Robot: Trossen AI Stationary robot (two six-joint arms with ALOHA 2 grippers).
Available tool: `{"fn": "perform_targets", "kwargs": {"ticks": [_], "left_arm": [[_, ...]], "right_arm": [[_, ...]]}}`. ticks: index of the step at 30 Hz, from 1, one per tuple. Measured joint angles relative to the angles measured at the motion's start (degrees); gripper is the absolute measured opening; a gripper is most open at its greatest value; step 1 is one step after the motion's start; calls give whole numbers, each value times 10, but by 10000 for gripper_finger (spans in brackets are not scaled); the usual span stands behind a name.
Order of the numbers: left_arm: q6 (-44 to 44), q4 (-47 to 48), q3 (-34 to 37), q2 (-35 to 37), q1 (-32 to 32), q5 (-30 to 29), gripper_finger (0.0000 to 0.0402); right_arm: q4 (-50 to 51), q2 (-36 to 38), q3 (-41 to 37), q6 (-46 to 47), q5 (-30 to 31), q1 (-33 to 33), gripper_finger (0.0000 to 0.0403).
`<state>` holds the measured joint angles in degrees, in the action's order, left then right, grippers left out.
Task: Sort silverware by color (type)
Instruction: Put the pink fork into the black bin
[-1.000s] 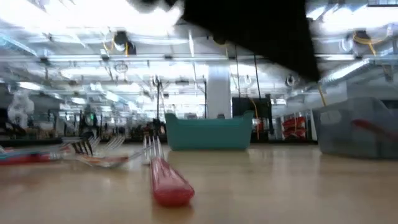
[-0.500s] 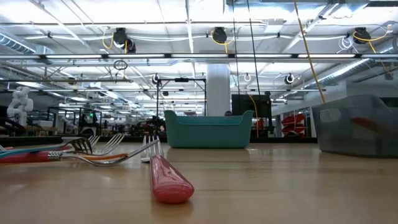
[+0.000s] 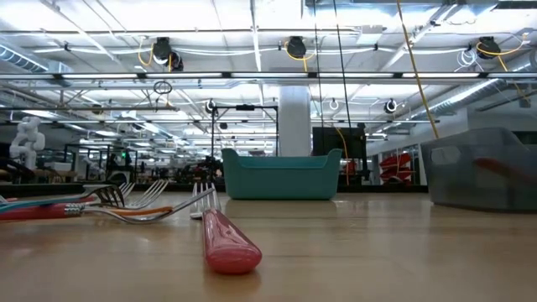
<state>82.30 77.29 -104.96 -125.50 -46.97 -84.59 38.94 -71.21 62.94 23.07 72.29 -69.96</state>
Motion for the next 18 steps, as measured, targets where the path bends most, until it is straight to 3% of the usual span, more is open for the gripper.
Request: {"fn": "perform_targets", "kwargs": {"ticks": [3, 10, 13, 18], "left_arm": [[-132, -151, -2, -2, 18, 69, 101], [-725, -699, -3, -9, 40, 290, 101], [-884, -827, -3, -9, 43, 341, 101], [-1045, -924, -26, -10, 53, 338, 101]], "right_arm": [[1, 0, 0, 0, -3, 10, 4], [0, 0, 0, 2, -12, 24, 4], [-2, 0, 0, 2, -40, 24, 4], [-8, 0, 0, 2, -65, 24, 4]]}}
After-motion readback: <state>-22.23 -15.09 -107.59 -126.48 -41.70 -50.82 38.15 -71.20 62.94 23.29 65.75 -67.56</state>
